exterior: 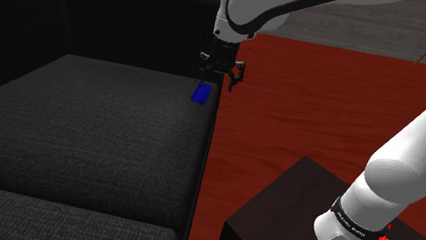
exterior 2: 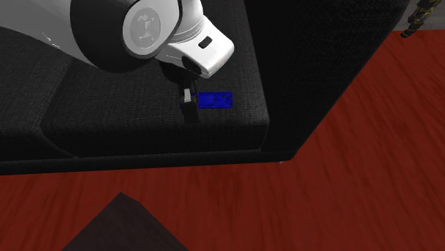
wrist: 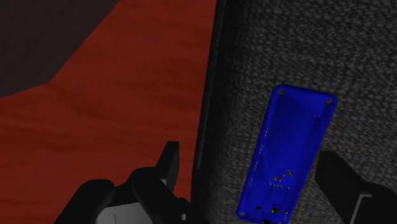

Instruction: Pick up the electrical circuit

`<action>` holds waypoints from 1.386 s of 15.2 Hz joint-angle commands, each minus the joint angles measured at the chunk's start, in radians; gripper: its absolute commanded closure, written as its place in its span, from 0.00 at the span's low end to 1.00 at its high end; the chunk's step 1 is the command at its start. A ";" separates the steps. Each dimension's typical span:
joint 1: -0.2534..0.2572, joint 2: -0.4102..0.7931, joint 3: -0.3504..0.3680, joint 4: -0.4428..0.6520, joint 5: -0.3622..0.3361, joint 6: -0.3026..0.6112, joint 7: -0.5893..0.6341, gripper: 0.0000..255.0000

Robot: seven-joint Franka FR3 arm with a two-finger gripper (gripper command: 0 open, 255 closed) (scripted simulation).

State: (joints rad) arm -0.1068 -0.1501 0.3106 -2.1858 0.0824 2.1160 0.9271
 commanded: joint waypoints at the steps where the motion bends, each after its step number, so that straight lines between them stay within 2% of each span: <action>1: -0.009 0.075 0.008 0.057 -0.015 0.041 0.081 0.00; 3: -0.013 0.143 0.011 0.114 -0.033 0.074 0.158 0.00; 4: -0.012 0.144 0.010 0.114 -0.033 0.074 0.159 0.00; 11: -0.009 0.186 0.011 0.056 -0.047 0.173 0.166 0.00; 13: -0.009 0.186 0.011 0.056 -0.047 0.173 0.166 0.00; 14: -0.010 0.185 0.011 0.054 -0.047 0.174 0.165 1.00; 21: -0.010 0.182 0.011 0.050 -0.045 0.175 0.163 1.00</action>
State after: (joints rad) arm -0.1178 0.0263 0.3203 -2.1349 0.0366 2.2847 1.0910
